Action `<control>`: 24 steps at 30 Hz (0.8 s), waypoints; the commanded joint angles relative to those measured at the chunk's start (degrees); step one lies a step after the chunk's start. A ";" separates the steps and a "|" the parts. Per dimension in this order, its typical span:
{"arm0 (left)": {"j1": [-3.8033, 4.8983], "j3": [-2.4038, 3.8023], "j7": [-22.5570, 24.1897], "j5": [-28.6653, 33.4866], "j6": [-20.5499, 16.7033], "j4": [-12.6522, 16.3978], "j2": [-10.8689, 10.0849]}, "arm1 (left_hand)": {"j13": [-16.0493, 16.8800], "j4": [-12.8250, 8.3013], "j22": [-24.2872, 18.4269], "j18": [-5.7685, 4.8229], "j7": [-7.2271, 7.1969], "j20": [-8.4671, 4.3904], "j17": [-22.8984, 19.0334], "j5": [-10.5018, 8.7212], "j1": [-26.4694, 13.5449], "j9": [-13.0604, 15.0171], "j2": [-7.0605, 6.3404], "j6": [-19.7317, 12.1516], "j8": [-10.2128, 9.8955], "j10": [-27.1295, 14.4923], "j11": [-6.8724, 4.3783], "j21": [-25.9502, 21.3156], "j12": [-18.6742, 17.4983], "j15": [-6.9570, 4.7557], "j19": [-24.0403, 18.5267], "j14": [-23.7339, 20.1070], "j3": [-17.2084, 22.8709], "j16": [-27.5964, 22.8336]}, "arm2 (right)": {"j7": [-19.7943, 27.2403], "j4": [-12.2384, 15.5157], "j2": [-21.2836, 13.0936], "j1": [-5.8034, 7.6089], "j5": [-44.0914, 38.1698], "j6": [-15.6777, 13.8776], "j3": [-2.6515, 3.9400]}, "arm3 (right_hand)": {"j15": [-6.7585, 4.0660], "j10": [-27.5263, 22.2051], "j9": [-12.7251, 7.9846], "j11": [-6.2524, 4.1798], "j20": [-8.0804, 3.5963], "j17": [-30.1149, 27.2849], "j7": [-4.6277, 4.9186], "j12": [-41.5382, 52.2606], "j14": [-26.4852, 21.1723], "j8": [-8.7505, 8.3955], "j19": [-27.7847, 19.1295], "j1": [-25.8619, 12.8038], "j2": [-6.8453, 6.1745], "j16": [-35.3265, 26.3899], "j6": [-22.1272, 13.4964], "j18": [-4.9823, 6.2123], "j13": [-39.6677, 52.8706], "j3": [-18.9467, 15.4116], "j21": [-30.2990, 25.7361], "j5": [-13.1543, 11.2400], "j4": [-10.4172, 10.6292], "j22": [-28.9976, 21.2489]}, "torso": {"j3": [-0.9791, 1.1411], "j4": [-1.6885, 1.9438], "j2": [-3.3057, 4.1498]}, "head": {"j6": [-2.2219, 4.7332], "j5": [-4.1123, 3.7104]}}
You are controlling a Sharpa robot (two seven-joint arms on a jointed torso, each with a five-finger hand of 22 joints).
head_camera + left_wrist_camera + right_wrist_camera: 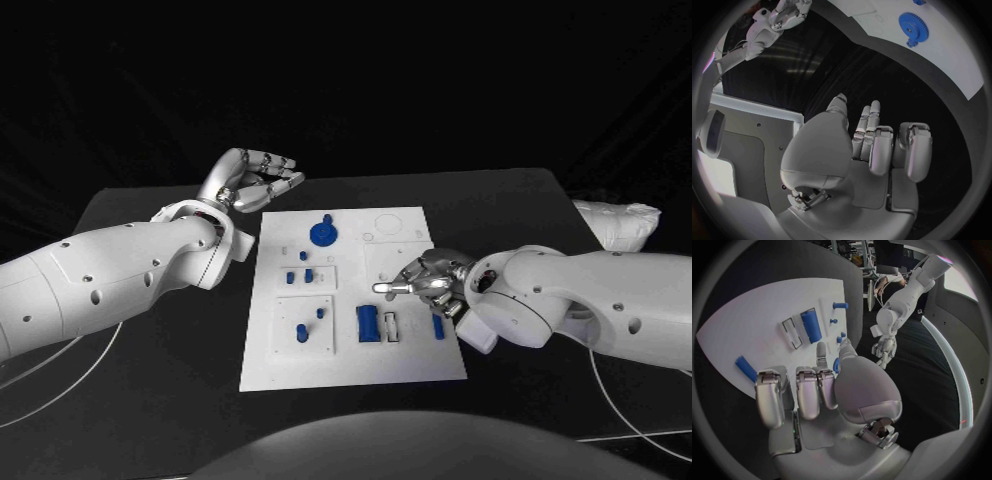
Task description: Assemble the parts on the task board
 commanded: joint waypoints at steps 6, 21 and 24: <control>0.03 0.04 0.03 0.07 0.85 -0.18 0.52 | 0.07 0.11 15.10 -0.86 -0.14 0.27 9.32 0.32 -0.02 0.08 0.50 0.22 0.19 0.27 -0.03 0.14 0.04 0.00 5.92 3.63 -0.31 -0.10 | -0.44 3.93 -7.08 3.25 -11.07 1.16 -0.01 | 0.81 6.00 0.14 1.04 0.28 15.07 0.83 0.16 5.97 -0.75 5.99 0.72 -0.13 0.23 -3.79 -0.81 15.07 -0.44 0.25 9.59 -0.02 15.08 | -0.17 0.02 -0.06 | 0.00 -2.07; 0.03 0.04 -0.04 0.07 0.88 -0.64 1.18 | 0.07 0.11 15.10 -0.86 -0.14 0.27 9.32 0.32 -0.02 0.08 0.50 0.22 0.19 0.27 -0.03 0.14 0.04 0.00 5.92 3.63 -0.31 -0.10 | -14.77 5.76 -14.43 1.57 -22.82 9.45 -0.07 | 1.40 6.00 -1.27 1.19 0.92 15.07 0.91 0.16 5.97 -1.99 5.99 -2.46 0.75 0.23 -2.83 -0.81 15.07 0.05 0.25 15.95 2.03 15.08 | 0.00 -0.08 -0.06 | 0.00 -5.88; 0.03 0.04 -0.03 0.07 0.90 -0.64 1.14 | 0.07 0.11 15.10 -0.86 -0.14 0.27 9.32 0.32 -0.02 0.08 0.50 0.22 0.19 0.27 -0.03 0.14 0.04 0.00 5.92 3.63 -0.31 -0.10 | -15.84 5.60 -14.19 0.53 -23.93 9.93 -0.07 | 1.45 6.00 -1.66 1.07 0.97 15.07 0.80 0.16 5.97 -2.45 5.99 -2.25 0.64 0.23 -2.31 -0.81 15.07 0.28 0.25 15.33 1.79 15.08 | -0.01 0.00 0.00 | 0.00 -5.97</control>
